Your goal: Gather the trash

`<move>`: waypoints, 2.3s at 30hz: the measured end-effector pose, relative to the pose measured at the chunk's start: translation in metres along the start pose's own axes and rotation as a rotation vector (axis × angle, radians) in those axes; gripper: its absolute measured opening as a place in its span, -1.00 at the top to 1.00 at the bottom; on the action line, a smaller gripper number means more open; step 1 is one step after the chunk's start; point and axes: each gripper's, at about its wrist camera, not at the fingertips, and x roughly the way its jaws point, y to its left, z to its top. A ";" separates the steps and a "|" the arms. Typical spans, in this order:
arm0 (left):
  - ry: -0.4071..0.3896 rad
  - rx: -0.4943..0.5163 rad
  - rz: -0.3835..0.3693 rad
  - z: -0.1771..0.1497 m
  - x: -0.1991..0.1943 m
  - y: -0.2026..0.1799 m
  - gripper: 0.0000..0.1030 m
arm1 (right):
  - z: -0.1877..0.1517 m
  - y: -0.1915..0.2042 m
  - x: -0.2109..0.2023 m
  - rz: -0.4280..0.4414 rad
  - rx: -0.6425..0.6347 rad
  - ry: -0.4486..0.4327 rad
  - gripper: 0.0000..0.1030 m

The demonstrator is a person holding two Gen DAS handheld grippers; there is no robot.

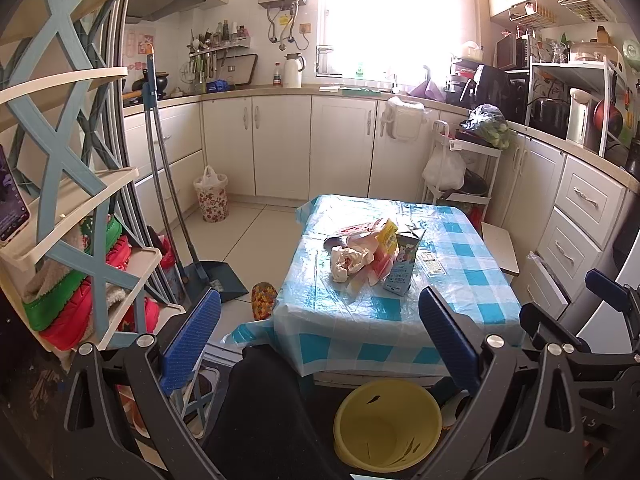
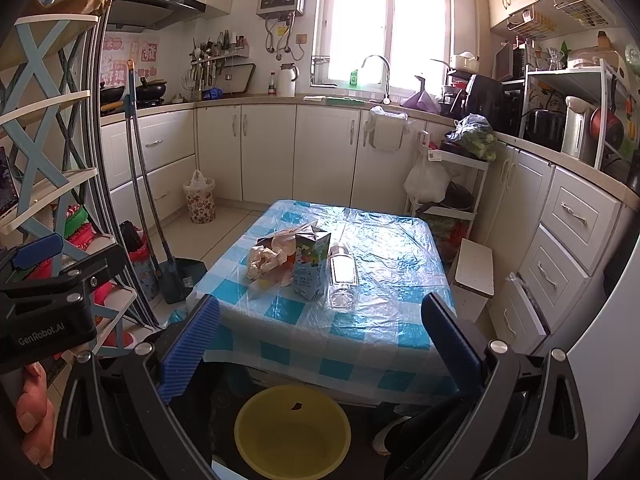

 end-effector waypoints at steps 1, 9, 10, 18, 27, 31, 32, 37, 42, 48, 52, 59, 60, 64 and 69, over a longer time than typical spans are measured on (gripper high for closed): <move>0.000 0.000 0.000 0.000 0.000 0.000 -0.86 | 0.000 0.000 0.000 0.000 0.000 0.000 -0.88; 0.000 0.001 0.000 0.000 0.000 -0.001 -0.86 | 0.001 0.000 -0.003 0.007 0.003 -0.003 -0.88; 0.000 0.001 0.000 0.000 0.000 -0.001 -0.86 | 0.001 0.000 -0.004 0.008 0.004 -0.004 -0.88; -0.001 0.004 0.001 -0.001 -0.001 -0.002 -0.86 | 0.002 0.001 -0.005 0.014 0.006 -0.005 -0.88; 0.002 0.043 0.004 0.008 0.018 -0.008 -0.86 | 0.001 -0.002 0.017 0.040 0.001 0.034 -0.88; 0.023 0.055 -0.005 0.009 0.038 -0.008 -0.86 | -0.001 -0.005 0.031 0.048 -0.003 0.055 -0.88; 0.029 0.064 -0.008 0.010 0.045 -0.009 -0.86 | -0.003 -0.008 0.036 0.053 0.001 0.064 -0.88; 0.056 0.081 -0.032 0.015 0.079 -0.008 -0.86 | 0.000 -0.035 0.048 0.166 0.089 0.010 -0.88; 0.096 0.070 -0.045 0.020 0.116 -0.008 -0.86 | -0.002 -0.063 0.103 0.317 0.203 0.127 -0.88; 0.131 0.161 -0.005 0.022 0.174 -0.017 -0.86 | 0.022 -0.080 0.110 0.281 0.227 0.016 -0.88; 0.161 0.186 -0.001 0.024 0.216 -0.022 -0.86 | 0.016 -0.077 0.160 0.309 0.180 0.162 -0.88; 0.217 0.188 0.006 0.020 0.276 -0.027 -0.86 | -0.011 -0.073 0.205 0.284 0.140 0.209 -0.88; 0.228 0.187 0.002 0.018 0.283 -0.028 -0.86 | -0.012 -0.072 0.207 0.294 0.138 0.212 -0.88; 0.319 0.116 -0.061 0.011 0.323 -0.027 -0.86 | 0.004 -0.067 0.214 0.313 0.082 0.173 -0.88; 0.374 0.000 -0.110 0.008 0.362 -0.022 -0.86 | 0.029 -0.046 0.244 0.349 -0.070 0.131 -0.88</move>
